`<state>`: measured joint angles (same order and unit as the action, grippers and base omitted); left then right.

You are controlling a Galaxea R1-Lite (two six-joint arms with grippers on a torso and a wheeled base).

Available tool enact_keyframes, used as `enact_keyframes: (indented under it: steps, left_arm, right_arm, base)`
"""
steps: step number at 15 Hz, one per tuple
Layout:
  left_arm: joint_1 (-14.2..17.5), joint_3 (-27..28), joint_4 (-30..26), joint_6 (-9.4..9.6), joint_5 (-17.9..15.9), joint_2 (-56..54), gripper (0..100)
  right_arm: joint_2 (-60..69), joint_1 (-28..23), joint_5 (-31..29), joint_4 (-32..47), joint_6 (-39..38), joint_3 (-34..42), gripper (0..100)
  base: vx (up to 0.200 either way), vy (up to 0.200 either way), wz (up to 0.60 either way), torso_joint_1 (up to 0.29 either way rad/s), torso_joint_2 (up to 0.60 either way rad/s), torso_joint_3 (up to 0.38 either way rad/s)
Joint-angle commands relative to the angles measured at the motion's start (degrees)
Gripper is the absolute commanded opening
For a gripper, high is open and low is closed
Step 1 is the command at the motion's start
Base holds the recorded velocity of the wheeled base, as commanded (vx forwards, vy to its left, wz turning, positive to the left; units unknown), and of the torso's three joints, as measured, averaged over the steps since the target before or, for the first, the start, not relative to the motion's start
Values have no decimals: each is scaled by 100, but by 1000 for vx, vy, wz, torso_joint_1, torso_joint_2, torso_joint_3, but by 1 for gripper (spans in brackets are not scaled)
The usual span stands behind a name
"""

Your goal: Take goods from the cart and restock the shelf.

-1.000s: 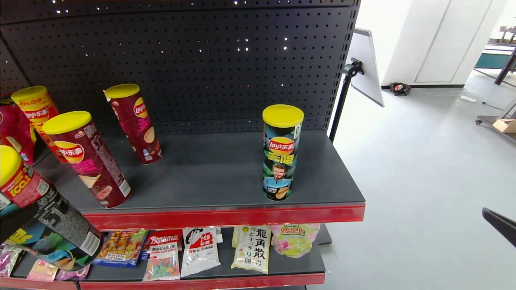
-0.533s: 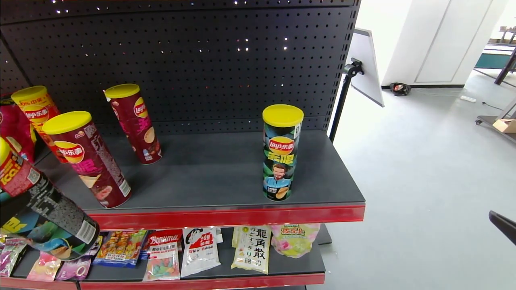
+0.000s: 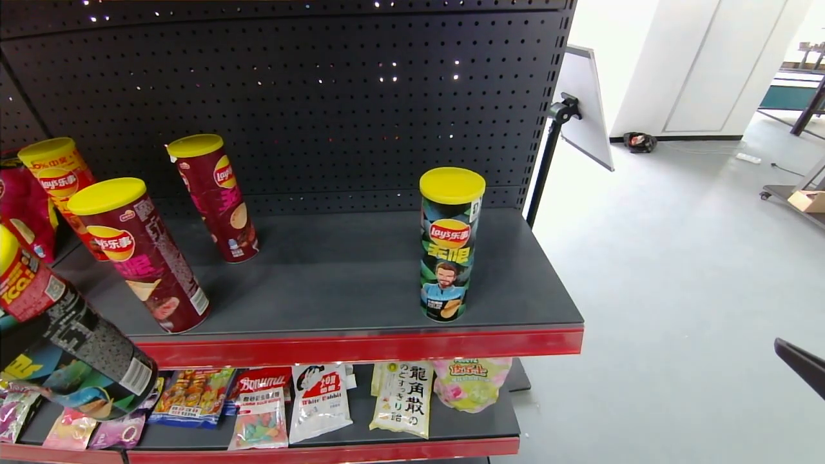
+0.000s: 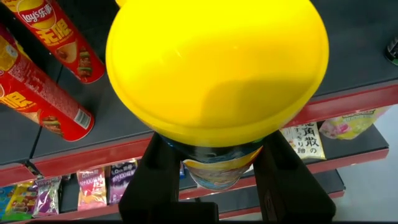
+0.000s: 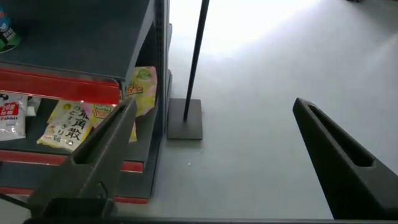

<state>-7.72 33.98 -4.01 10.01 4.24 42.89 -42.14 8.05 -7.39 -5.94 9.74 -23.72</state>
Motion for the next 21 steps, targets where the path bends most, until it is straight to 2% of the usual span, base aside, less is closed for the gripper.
enact_keyframes:
  steps: [1,3,4,5,11,17,21]
  left_arm:
    - [-2,-181,-12,10,-2,-254,0]
    - [-2,-242,-91,10,-2,-386,0]
    - [-2,-251,-372,10,-2,-571,0]
    - [-2,-277,-416,1,6,-641,0]
    - [-2,-330,-408,-8,15,-694,0]
    - [-2,-330,-399,-8,15,-703,0]
    - [-2,-330,-390,1,15,-712,0]
  right_arm:
    - [-92,4,0,-4,2,8,100]
    - [-92,4,0,-4,2,17,100]
    - [-101,4,0,-4,2,43,100]
    - [-101,4,0,-4,2,52,100]
    - [-128,4,0,-4,2,96,100]
    - [-136,4,9,-4,2,105,100]
    - [-75,4,0,-4,2,219,100]
  base:
    - [0,0,0,0,0,0]
    - [0,0,0,0,0,0]
    - [0,0,0,0,0,0]
    - [0,0,0,0,0,0]
    - [0,0,0,0,0,0]
    - [0,200,0,2,2,3]
    - [0,0,0,0,0,0]
